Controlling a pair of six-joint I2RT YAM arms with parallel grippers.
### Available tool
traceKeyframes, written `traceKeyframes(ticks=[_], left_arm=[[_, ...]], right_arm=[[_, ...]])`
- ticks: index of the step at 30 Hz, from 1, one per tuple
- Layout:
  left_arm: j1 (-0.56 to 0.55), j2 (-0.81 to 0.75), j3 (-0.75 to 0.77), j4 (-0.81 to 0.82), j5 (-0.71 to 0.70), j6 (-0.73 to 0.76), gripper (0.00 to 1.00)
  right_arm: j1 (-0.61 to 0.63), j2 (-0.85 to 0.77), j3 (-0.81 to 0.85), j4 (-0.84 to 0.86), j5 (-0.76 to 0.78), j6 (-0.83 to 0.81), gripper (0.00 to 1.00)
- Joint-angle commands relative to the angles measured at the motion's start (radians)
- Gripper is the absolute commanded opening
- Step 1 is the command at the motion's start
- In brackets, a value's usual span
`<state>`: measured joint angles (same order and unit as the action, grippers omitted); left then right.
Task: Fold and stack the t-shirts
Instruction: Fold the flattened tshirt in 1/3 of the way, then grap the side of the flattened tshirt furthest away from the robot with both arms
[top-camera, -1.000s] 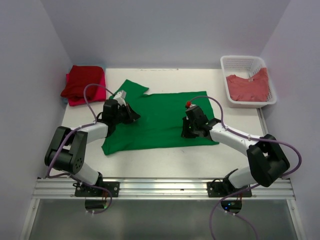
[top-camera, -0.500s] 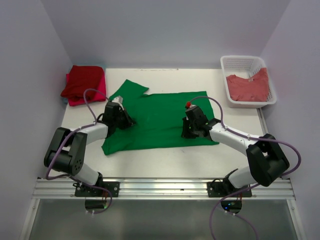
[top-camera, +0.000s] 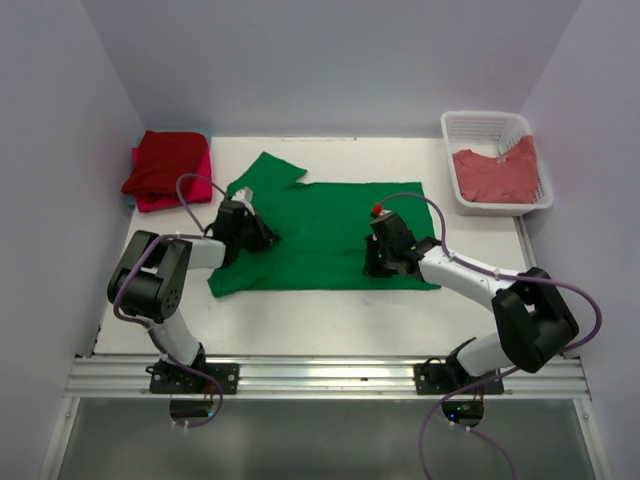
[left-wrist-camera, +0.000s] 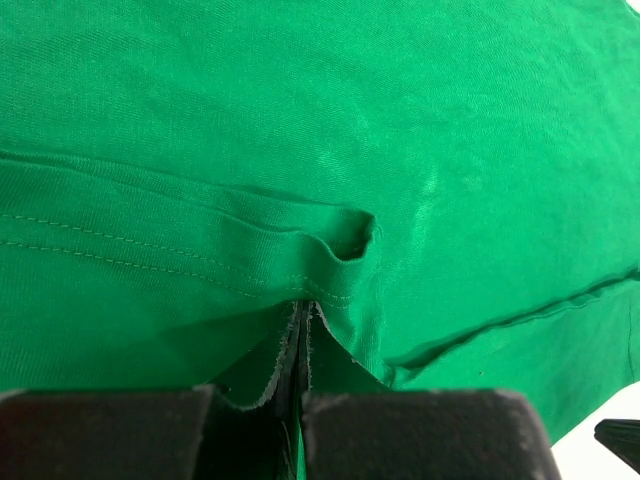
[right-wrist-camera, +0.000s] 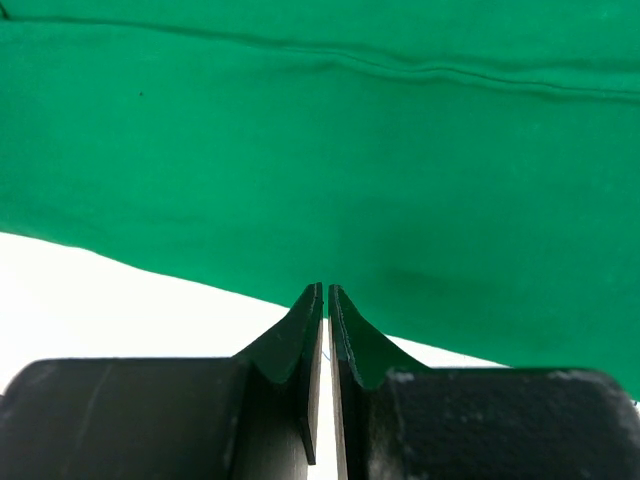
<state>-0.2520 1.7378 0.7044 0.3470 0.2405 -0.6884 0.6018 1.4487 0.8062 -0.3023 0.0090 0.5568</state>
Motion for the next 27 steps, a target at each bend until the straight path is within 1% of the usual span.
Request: traceKeyframes(ticks=[1, 5, 6, 7, 8, 9, 10, 11, 12, 13, 14, 15, 16, 17, 18, 19, 20, 21, 22, 23, 24, 25, 27], left_arm=[[-0.006, -0.029, 0.001, 0.006, 0.008, 0.012, 0.0], [-0.009, -0.18, 0.001, -0.035, -0.004, 0.018, 0.0], [-0.009, -0.213, 0.006, -0.036, -0.032, 0.02, 0.04], [-0.01, -0.265, 0.012, -0.034, -0.055, 0.033, 0.29], [-0.01, -0.279, 0.03, -0.016, -0.084, 0.041, 0.4], [-0.01, -0.285, 0.052, -0.02, -0.148, 0.043, 0.5], [-0.007, -0.273, 0.084, -0.026, -0.174, 0.053, 0.66], [-0.006, -0.253, 0.157, -0.032, -0.196, 0.065, 0.72], [-0.006, -0.227, 0.202, -0.042, -0.236, 0.075, 0.76], [-0.001, -0.155, 0.249, -0.058, -0.263, 0.076, 0.82], [0.008, -0.111, 0.362, -0.095, -0.264, 0.078, 0.82], [0.02, -0.059, 0.424, -0.12, -0.265, 0.078, 0.83], [0.046, 0.054, 0.491, -0.149, -0.262, 0.076, 0.83], [0.059, 0.113, 0.636, -0.213, -0.245, 0.079, 0.83], [0.071, 0.174, 0.717, -0.25, -0.212, 0.111, 0.82], [0.085, 0.297, 0.804, -0.36, -0.217, 0.127, 0.8], [0.088, 0.354, 0.972, -0.42, -0.23, 0.148, 0.8], [0.088, 0.453, 1.045, -0.452, -0.236, 0.188, 0.79], [0.089, 0.5, 1.114, -0.482, -0.236, 0.205, 0.79], [0.089, 0.541, 1.238, -0.535, -0.265, 0.216, 0.79], [0.091, 0.607, 1.286, -0.549, -0.274, 0.231, 0.79], [0.095, 0.633, 1.358, -0.562, -0.268, 0.236, 0.79], [0.102, 0.696, 1.408, -0.566, -0.274, 0.248, 0.79]], right_arm=[[0.003, -0.008, -0.013, 0.025, 0.014, 0.002, 0.1], [0.001, -0.001, -0.012, 0.029, 0.011, 0.0, 0.11], [0.001, 0.001, -0.009, 0.034, 0.009, 0.0, 0.11], [0.001, 0.007, -0.003, 0.035, 0.008, 0.0, 0.12], [0.001, 0.009, -0.001, 0.037, 0.003, 0.002, 0.13], [0.001, 0.01, 0.002, 0.041, 0.003, 0.002, 0.15], [0.003, 0.016, 0.007, 0.046, 0.002, 0.003, 0.18], [0.003, 0.019, 0.014, 0.043, 0.0, 0.0, 0.21], [0.001, 0.019, 0.022, 0.032, 0.002, 0.0, 0.24], [0.001, 0.019, 0.036, 0.026, 0.003, -0.003, 0.3], [0.001, 0.012, 0.04, 0.011, 0.003, -0.009, 0.32], [0.003, 0.003, 0.045, 0.006, 0.014, -0.012, 0.34], [0.001, -0.008, 0.045, 0.0, 0.014, -0.017, 0.38], [0.001, -0.033, 0.045, -0.006, 0.02, -0.023, 0.4], [0.003, -0.046, 0.045, -0.011, 0.023, -0.024, 0.41], [0.001, -0.059, 0.042, -0.015, 0.026, -0.029, 0.43], [0.001, -0.076, 0.039, -0.023, 0.029, -0.029, 0.43], [0.0, -0.1, 0.036, -0.024, 0.032, -0.031, 0.44], [0.001, -0.114, 0.034, -0.027, 0.026, -0.031, 0.45], [0.001, -0.126, 0.033, -0.032, 0.023, -0.031, 0.45], [0.001, -0.148, 0.031, -0.038, 0.023, -0.031, 0.46], [0.001, -0.157, 0.033, -0.047, 0.023, -0.031, 0.47], [0.003, -0.188, 0.028, -0.054, 0.022, -0.031, 0.48]])
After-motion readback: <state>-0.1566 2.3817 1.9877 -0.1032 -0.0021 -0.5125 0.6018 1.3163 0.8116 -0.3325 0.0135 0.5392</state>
